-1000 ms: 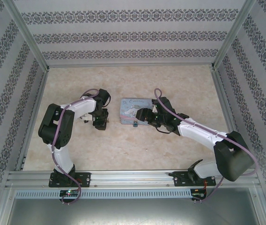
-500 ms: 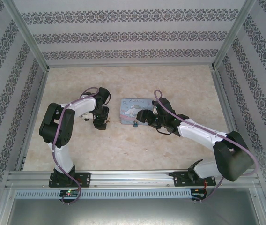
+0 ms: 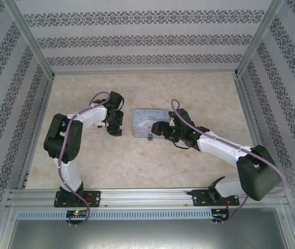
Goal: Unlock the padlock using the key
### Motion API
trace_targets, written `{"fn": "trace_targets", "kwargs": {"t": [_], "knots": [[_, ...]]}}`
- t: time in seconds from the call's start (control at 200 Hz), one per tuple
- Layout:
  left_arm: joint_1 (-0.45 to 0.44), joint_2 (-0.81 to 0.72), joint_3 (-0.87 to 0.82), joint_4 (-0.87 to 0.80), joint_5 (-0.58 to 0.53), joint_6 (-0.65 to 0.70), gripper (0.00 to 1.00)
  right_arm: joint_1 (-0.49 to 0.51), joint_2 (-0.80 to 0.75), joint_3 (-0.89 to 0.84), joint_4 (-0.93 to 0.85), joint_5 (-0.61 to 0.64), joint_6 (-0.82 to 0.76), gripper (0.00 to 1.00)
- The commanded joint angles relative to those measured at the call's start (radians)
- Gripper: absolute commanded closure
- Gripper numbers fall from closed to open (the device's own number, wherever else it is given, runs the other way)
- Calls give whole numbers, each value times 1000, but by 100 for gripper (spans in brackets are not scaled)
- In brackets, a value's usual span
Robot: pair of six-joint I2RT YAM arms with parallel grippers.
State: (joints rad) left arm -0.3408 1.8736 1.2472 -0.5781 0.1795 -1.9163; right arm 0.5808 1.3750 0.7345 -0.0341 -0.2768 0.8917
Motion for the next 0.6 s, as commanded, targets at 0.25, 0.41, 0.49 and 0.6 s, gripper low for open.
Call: {"fn": "trace_targets", "kwargs": {"t": [0.25, 0.41, 0.49, 0.6], "knots": [[-13, -10, -12, -17, -26, -28, 33, 16, -13, -16, 9, 19, -1, 30], [-14, -43, -18, -41, -40, -17, 32, 17, -7, -19, 16, 19, 2, 30], [-18, -53, -18, -60, -41, -12, 31, 19, -4, -21, 20, 19, 5, 30], [-25, -64, -29, -78, -41, -7, 31, 25, 2, -18, 24, 19, 8, 30]]}}
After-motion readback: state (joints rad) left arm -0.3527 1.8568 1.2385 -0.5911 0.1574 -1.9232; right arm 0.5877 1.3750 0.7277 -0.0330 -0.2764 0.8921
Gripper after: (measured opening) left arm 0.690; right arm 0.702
